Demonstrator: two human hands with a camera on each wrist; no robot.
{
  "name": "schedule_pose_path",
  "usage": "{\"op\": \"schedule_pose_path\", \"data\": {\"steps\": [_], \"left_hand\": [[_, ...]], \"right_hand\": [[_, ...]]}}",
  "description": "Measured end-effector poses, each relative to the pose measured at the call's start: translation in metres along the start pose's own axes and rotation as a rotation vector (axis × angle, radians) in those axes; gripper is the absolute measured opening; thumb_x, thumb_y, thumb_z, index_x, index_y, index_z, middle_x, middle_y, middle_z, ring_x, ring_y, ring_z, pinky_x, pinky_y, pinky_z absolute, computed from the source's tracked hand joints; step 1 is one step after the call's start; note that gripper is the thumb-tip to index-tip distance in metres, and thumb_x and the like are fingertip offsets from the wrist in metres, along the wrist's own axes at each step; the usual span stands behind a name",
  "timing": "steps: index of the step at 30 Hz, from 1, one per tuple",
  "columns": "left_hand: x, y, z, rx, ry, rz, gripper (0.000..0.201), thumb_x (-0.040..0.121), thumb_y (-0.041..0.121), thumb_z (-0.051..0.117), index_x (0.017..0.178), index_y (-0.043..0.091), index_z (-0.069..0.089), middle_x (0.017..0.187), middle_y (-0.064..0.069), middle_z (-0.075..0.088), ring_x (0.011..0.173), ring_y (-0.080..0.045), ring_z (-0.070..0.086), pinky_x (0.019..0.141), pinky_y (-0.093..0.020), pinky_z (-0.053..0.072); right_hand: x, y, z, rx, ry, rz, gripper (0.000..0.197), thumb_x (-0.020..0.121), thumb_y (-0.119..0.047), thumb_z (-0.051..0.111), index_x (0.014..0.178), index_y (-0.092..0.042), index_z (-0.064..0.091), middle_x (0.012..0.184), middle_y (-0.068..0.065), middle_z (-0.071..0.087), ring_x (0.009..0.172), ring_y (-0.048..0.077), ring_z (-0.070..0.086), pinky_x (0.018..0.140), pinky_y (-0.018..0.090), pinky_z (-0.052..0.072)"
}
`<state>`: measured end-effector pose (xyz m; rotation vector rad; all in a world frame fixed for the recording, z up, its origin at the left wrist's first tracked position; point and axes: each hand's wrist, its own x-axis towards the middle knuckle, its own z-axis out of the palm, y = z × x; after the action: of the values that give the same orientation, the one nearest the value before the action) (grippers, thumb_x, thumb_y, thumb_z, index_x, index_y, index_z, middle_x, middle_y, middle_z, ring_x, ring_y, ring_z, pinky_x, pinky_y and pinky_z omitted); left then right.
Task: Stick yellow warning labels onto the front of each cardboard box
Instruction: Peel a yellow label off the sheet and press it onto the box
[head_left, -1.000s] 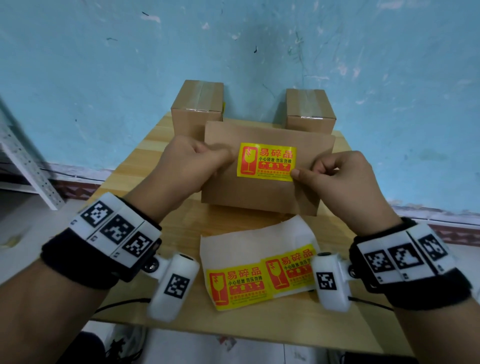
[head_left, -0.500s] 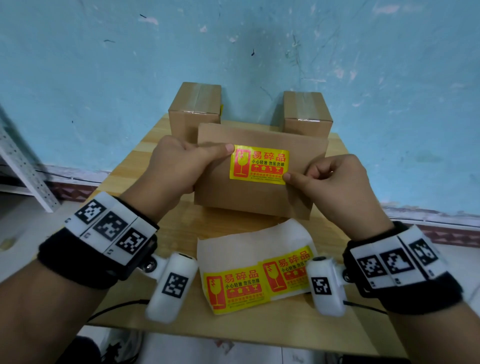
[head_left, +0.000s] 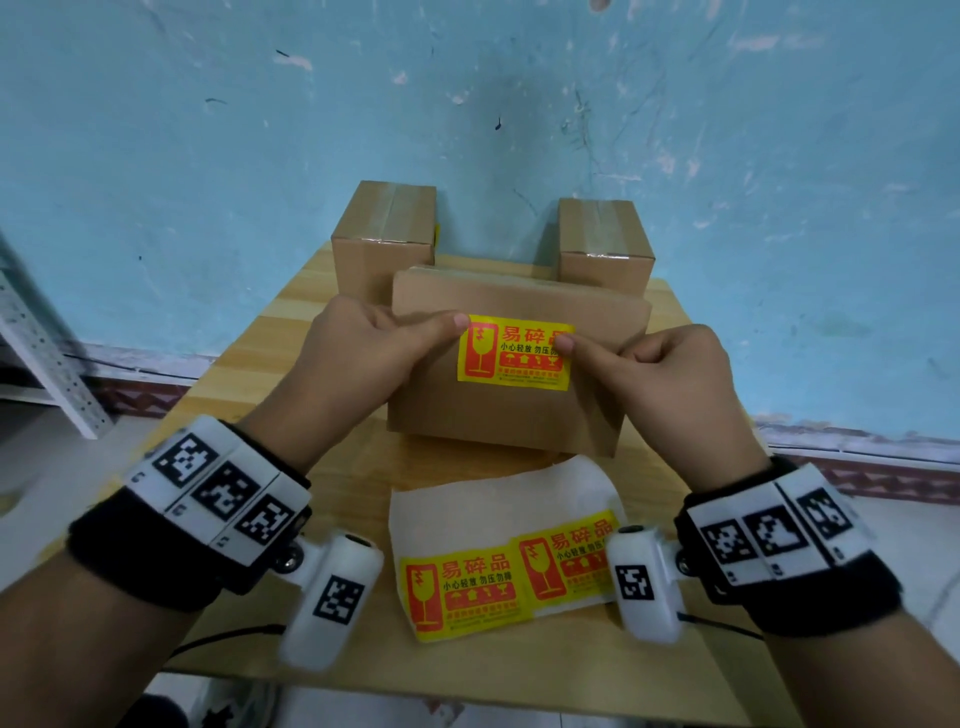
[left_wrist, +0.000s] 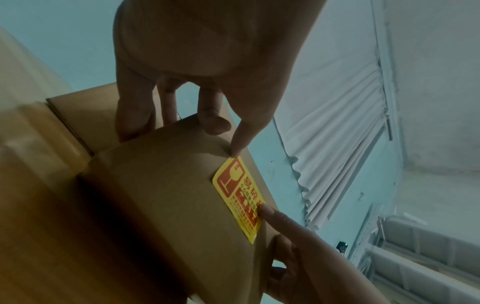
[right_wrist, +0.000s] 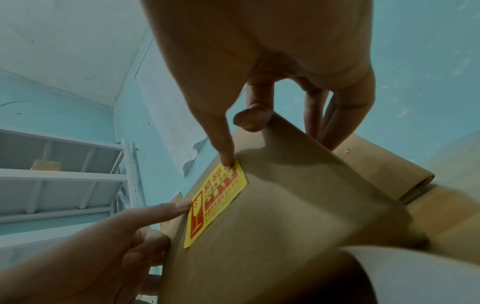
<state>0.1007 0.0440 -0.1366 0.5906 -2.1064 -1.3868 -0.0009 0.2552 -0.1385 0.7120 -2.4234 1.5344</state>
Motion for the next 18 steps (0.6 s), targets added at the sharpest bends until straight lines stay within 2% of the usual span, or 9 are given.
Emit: {"op": "schedule_pose_path", "data": {"steps": [3, 5, 6, 7, 10, 11, 13, 15, 18], "left_hand": [[-0.0009, -0.0012, 0.0015, 0.023, -0.006, 0.022, 0.064, 0.062, 0.058, 0.083, 0.049, 0.003, 0.053, 0.046, -0.007, 0.041, 0.051, -0.019, 0.044, 0.057, -0.035, 0.038], [-0.0011, -0.0016, 0.0023, 0.044, 0.012, 0.038, 0.07, 0.057, 0.061, 0.084, 0.049, -0.002, 0.053, 0.048, -0.01, 0.043, 0.051, -0.02, 0.045, 0.056, -0.035, 0.039], [-0.0008, -0.002, 0.0022, 0.056, 0.02, 0.047, 0.073, 0.056, 0.06, 0.084, 0.05, -0.006, 0.053, 0.049, -0.012, 0.045, 0.052, -0.022, 0.046, 0.056, -0.035, 0.04], [0.0001, -0.0026, 0.0021, 0.064, 0.024, 0.052, 0.073, 0.056, 0.059, 0.085, 0.049, -0.006, 0.053, 0.05, -0.013, 0.046, 0.052, -0.022, 0.047, 0.056, -0.035, 0.04], [0.0021, -0.0033, 0.0013, 0.054, 0.01, 0.041, 0.067, 0.058, 0.054, 0.087, 0.047, -0.003, 0.054, 0.046, -0.006, 0.045, 0.05, -0.017, 0.047, 0.055, -0.035, 0.041], [0.0026, -0.0031, 0.0012, 0.048, 0.003, 0.032, 0.07, 0.058, 0.054, 0.087, 0.051, -0.008, 0.056, 0.045, -0.005, 0.044, 0.051, -0.017, 0.047, 0.056, -0.035, 0.041], [0.003, -0.0023, 0.0, 0.054, -0.01, 0.012, 0.07, 0.055, 0.051, 0.089, 0.055, -0.011, 0.057, 0.044, -0.003, 0.046, 0.052, -0.016, 0.049, 0.057, -0.035, 0.043], [0.002, 0.0009, -0.0018, 0.109, -0.032, 0.008, 0.056, 0.051, 0.042, 0.094, 0.05, 0.0, 0.057, 0.044, 0.004, 0.053, 0.052, -0.015, 0.054, 0.058, -0.033, 0.047], [-0.0022, 0.0056, -0.0025, 0.264, -0.052, 0.033, 0.047, 0.044, 0.031, 0.098, 0.062, 0.01, 0.06, 0.071, -0.003, 0.069, 0.074, -0.014, 0.064, 0.062, -0.031, 0.049]], "right_hand": [[0.0005, -0.0004, 0.0002, -0.016, 0.013, 0.002, 0.074, 0.073, -0.048, 0.081, 0.043, 0.007, 0.043, 0.039, 0.013, 0.034, 0.043, 0.027, 0.039, 0.051, 0.033, 0.037], [0.0006, -0.0016, -0.0009, -0.008, 0.004, -0.024, 0.073, 0.077, -0.045, 0.08, 0.048, 0.014, 0.047, 0.047, 0.03, 0.042, 0.05, 0.039, 0.045, 0.051, 0.035, 0.039], [0.0, -0.0025, -0.0019, 0.001, -0.002, -0.039, 0.072, 0.079, -0.042, 0.078, 0.051, 0.016, 0.048, 0.051, 0.034, 0.045, 0.054, 0.041, 0.046, 0.051, 0.034, 0.039], [-0.0002, -0.0033, -0.0027, 0.01, -0.014, -0.048, 0.07, 0.083, -0.039, 0.076, 0.052, 0.018, 0.049, 0.053, 0.035, 0.046, 0.052, 0.038, 0.044, 0.049, 0.026, 0.036], [0.0001, -0.0041, -0.004, 0.027, -0.042, -0.039, 0.063, 0.087, -0.032, 0.073, 0.048, 0.012, 0.053, 0.042, 0.019, 0.046, 0.043, 0.014, 0.042, 0.049, 0.014, 0.035], [0.0006, -0.0032, -0.0041, 0.032, -0.042, -0.032, 0.062, 0.087, -0.032, 0.073, 0.047, 0.01, 0.053, 0.041, 0.015, 0.046, 0.044, 0.014, 0.044, 0.051, 0.014, 0.036], [0.0014, -0.001, -0.0045, 0.024, -0.028, -0.022, 0.063, 0.084, -0.035, 0.076, 0.046, 0.009, 0.052, 0.044, 0.019, 0.047, 0.048, 0.021, 0.05, 0.056, 0.023, 0.042], [0.0015, -0.0006, -0.0046, -0.011, -0.03, -0.017, 0.063, 0.081, -0.038, 0.078, 0.046, 0.007, 0.052, 0.047, 0.02, 0.051, 0.05, 0.027, 0.054, 0.058, 0.03, 0.044], [0.0009, -0.0015, -0.0022, -0.097, -0.043, -0.024, 0.054, 0.074, -0.037, 0.083, 0.047, 0.003, 0.06, 0.051, 0.018, 0.063, 0.054, 0.023, 0.062, 0.057, 0.03, 0.049]]}}
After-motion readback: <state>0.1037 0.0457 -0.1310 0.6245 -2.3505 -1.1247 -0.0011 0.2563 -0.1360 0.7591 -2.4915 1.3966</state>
